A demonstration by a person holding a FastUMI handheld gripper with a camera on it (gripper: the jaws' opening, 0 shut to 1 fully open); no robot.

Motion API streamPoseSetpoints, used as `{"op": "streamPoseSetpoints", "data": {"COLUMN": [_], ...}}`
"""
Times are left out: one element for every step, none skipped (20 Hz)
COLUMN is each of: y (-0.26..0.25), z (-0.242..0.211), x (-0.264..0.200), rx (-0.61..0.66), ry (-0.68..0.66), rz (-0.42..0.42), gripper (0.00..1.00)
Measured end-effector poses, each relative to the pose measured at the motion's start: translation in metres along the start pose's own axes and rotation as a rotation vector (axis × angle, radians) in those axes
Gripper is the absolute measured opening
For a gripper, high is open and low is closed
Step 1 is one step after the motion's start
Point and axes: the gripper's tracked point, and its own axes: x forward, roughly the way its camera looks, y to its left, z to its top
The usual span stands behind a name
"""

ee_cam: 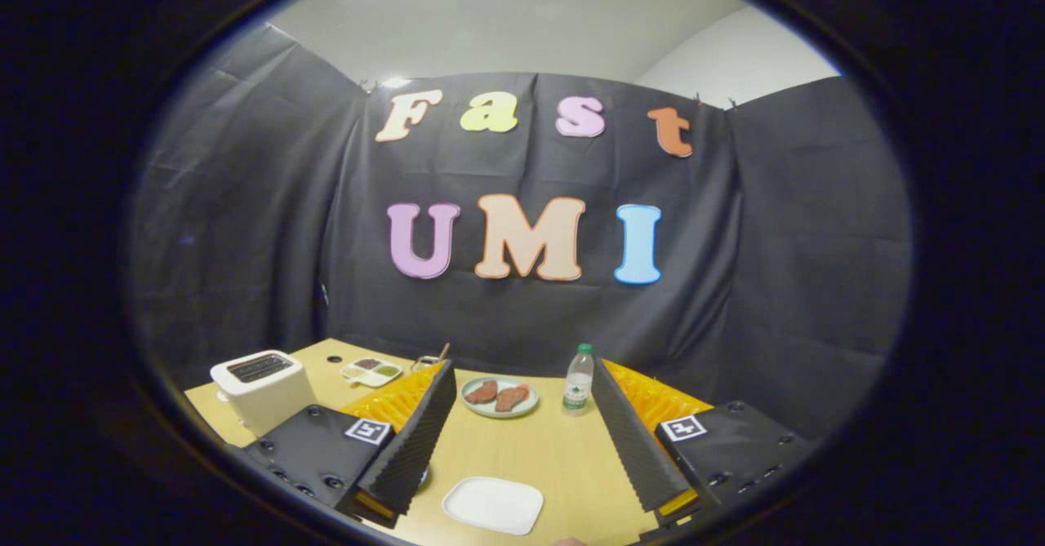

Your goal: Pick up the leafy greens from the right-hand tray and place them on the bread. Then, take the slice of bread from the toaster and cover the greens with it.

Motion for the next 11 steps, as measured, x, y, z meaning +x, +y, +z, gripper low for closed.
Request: {"op": "streamPoseSetpoints", "data": {"y": [-0.003,-0.007,-0.009,-0.011,-0.013,-0.016,-0.017,-0.019,-0.021,-0.023,-0.026], "z": [0.005,0.01,0.016,0.019,0.02,0.022,0.024,0.026,0.027,0.029,0.031], "x": [-0.001,-0.003,-0.002,-0.003,-0.003,-0.004,-0.004,-0.003,-0.004,-0.005,-0.006], "rx": [0.008,0.017,0.024,0.028,0.027,0.028,0.027,0.027,0.027,0.031,0.036], "ry": [-0.012,-0.028,-0.04,-0.051,-0.055,-0.06,-0.062,-0.068,-0.07,-0.079,-0.086], "rz": [-0.013,-0.026,-0.034,-0.045,-0.052,-0.058,-0.06,-0.066,-0.073,-0.082,-0.089], "gripper": [1.0,1.0,1.0,1.0,1.0,1.0,1.0,1.0,1.0,1.0,1.0]}}
